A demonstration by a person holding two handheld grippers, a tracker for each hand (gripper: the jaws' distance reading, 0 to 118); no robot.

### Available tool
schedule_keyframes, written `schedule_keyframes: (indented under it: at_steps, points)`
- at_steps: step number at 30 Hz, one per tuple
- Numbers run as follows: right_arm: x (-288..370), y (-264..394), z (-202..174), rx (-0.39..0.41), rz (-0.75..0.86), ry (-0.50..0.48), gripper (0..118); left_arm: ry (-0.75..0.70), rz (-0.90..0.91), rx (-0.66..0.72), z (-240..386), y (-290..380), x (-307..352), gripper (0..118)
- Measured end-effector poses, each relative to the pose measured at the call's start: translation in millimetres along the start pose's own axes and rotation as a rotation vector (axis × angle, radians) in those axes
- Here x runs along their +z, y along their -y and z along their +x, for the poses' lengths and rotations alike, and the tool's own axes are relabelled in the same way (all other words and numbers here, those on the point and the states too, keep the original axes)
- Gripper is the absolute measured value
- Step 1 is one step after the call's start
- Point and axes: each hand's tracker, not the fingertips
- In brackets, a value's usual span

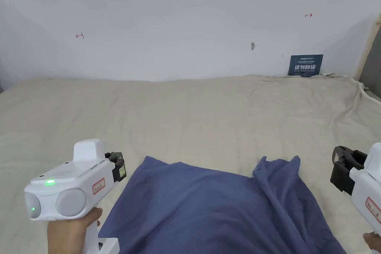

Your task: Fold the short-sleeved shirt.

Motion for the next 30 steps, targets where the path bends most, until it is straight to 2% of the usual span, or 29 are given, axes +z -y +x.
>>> schedule_keyframes:
  at_steps: [7,16,18,19,22,23,24,25,30]
  points:
    - [-27,-7,-1,0.003,-0.006,0.006,1,0.051,-0.111,-0.033,4,-17,-76,0]
    - [-78,-2,8,0.029,-0.052,0.003,1,0.058,-0.351,-0.112,-5,-27,-213,0]
    - [-90,3,11,0.034,-0.064,0.003,1,0.075,-0.394,-0.088,-8,-25,-239,1]
    - [-95,4,11,0.039,-0.073,0.003,1,0.082,-0.438,-0.069,-11,-23,-253,10]
    - [-104,9,9,0.050,-0.092,0.005,1,0.040,-0.541,-0.043,-18,-12,-283,69]
    - [-106,11,9,0.049,-0.099,0.003,1,0.021,-0.551,-0.056,-21,-9,-291,85]
    - [-109,13,10,0.048,-0.105,0.001,1,0.008,-0.560,-0.072,-22,-6,-297,93]
    - [-112,15,11,0.044,-0.117,-0.002,1,-0.011,-0.559,-0.095,-23,-3,-303,94]
    - [-118,27,13,0.043,-0.158,0.006,1,-0.052,-0.604,-0.115,-27,8,-322,93]
